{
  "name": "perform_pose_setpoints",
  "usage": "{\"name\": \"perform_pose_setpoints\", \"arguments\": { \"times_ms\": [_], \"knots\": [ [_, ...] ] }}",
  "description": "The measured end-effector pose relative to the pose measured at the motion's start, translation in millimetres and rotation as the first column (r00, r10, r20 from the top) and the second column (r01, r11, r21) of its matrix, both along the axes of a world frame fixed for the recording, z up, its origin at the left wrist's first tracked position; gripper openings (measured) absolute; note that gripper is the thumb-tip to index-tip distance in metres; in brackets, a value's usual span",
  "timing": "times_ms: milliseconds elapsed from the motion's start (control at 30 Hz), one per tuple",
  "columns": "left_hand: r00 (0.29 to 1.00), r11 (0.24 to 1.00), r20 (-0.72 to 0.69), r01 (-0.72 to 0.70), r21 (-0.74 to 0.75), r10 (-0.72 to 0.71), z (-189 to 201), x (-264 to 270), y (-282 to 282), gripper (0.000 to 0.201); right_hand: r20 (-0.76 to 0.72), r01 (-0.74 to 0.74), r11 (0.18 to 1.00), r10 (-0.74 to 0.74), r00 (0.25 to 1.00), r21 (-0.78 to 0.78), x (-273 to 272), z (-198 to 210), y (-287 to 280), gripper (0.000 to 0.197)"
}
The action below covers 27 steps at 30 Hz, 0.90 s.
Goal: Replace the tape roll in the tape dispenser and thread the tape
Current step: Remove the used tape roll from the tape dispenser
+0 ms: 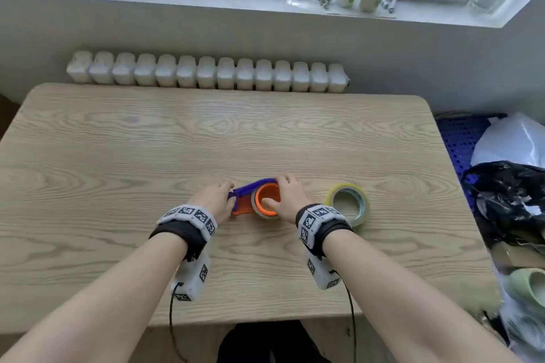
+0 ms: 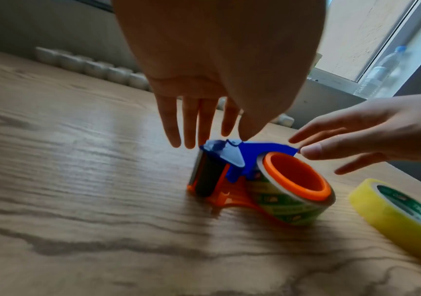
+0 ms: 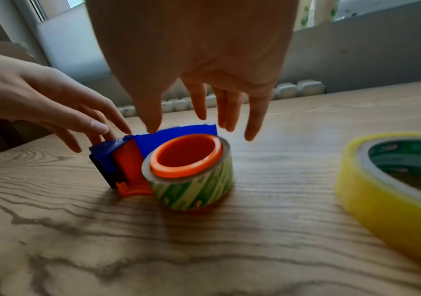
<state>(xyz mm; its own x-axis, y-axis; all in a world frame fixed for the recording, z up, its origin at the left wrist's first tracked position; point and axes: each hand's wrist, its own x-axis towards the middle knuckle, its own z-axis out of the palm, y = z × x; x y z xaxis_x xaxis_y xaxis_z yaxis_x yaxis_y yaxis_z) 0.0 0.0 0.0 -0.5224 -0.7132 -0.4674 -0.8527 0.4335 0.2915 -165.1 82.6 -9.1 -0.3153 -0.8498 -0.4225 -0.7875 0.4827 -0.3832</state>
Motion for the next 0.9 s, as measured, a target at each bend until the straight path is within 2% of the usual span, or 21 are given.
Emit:
{"name": "perform_pose_setpoints", "arguments": {
  "times_ms": [133,233,400,600,766,866,900],
  "knots": [
    [0.999,0.998,-0.019,-0.031,0.058,0.032,-17,1,0,0.037,0.104,0.046,0.996,-0.053,0.993,0.070,3,-18,4,0.107],
    [0.994,0.994,-0.081,-0.058,0.097,0.066,-27,1,0,0.034,0.128,0.043,0.998,-0.048,0.991,0.046,5,-28,5,0.115],
    [0.982,0.992,-0.164,-0.080,0.101,0.096,-30,2,0,0.032,0.105,0.064,0.998,-0.065,0.992,0.011,9,-35,4,0.112],
    [0.963,0.974,-0.203,-0.144,0.176,0.179,-32,7,0,0.037,0.103,0.057,0.998,-0.052,0.993,-0.041,7,-31,8,0.103],
    [0.899,0.886,-0.193,-0.314,0.340,0.393,-24,5,9,0.040,0.078,0.021,0.995,-0.013,0.997,-0.098,8,-19,20,0.099],
    [0.874,0.860,-0.202,-0.348,0.374,0.441,-16,2,15,0.047,0.078,0.036,0.989,-0.026,0.997,-0.141,4,-8,24,0.099],
    [0.870,0.855,-0.204,-0.352,0.381,0.449,-14,0,15,0.044,0.073,0.039,0.987,-0.028,0.997,-0.154,2,-3,25,0.099]
  ]
}}
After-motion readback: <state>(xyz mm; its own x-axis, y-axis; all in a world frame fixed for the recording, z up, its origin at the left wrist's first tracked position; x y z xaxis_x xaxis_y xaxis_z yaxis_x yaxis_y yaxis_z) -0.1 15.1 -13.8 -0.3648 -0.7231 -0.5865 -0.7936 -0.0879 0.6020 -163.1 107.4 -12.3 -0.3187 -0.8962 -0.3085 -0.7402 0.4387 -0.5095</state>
